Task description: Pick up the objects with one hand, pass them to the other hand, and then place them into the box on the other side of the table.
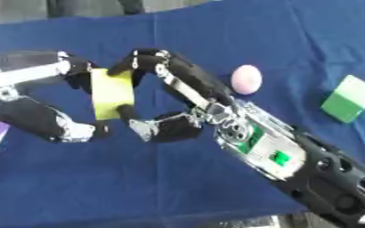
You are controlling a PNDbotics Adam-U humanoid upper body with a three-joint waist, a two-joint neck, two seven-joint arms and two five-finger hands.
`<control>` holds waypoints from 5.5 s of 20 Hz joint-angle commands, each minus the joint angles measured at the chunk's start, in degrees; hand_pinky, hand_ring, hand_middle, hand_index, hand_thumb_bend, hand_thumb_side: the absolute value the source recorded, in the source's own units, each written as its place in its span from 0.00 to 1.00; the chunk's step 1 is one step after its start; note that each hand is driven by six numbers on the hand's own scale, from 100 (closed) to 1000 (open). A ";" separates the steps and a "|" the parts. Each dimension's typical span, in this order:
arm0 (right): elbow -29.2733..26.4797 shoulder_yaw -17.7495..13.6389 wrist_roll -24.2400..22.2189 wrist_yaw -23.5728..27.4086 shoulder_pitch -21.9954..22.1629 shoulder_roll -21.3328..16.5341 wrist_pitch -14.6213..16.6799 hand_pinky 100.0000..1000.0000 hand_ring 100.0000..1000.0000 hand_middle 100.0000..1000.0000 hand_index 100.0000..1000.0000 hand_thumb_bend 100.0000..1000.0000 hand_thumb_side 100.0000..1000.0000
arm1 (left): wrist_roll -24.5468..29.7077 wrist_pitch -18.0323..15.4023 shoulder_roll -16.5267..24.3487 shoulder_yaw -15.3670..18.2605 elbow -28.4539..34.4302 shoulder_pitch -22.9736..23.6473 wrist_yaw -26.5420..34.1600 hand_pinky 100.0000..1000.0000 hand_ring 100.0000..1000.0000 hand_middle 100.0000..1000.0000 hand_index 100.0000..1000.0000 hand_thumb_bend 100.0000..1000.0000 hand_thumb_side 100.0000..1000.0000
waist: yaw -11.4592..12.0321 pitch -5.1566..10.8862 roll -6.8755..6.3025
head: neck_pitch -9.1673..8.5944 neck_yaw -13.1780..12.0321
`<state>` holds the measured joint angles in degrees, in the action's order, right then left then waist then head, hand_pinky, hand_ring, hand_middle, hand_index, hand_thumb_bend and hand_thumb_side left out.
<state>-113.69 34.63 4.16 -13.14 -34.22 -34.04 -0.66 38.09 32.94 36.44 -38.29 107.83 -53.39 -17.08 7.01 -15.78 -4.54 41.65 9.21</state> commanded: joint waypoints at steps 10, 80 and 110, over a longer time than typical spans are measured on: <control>-0.90 -0.31 -0.80 -0.20 -0.36 -0.85 0.28 0.83 0.58 0.40 0.69 0.00 0.00 | -5.11 6.76 0.00 0.57 1.41 -0.79 5.31 0.78 0.67 0.58 0.83 0.34 0.50 | 0.05 0.63 0.19 | -1.02 0.01; -0.90 -1.09 1.28 -6.32 2.58 0.20 4.52 0.90 0.86 0.79 0.91 0.00 0.30 | -31.28 -3.38 18.53 26.07 -26.53 21.83 1.48 0.81 0.72 0.66 0.81 0.22 0.21 | -1.24 -1.95 4.40 | -4.47 -14.07; -0.90 -11.80 -0.05 -4.50 9.90 -9.63 8.59 0.90 0.86 0.80 0.91 0.00 0.32 | -60.69 -12.73 12.59 34.61 -11.82 25.74 34.77 0.75 0.68 0.73 0.91 0.08 0.97 | -3.93 -0.13 5.14 | -0.95 -2.09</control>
<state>-113.70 24.85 5.42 -17.95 -23.97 -40.84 7.57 -19.28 22.07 48.25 -5.09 93.34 -27.30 12.90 2.99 -17.46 0.80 40.38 6.44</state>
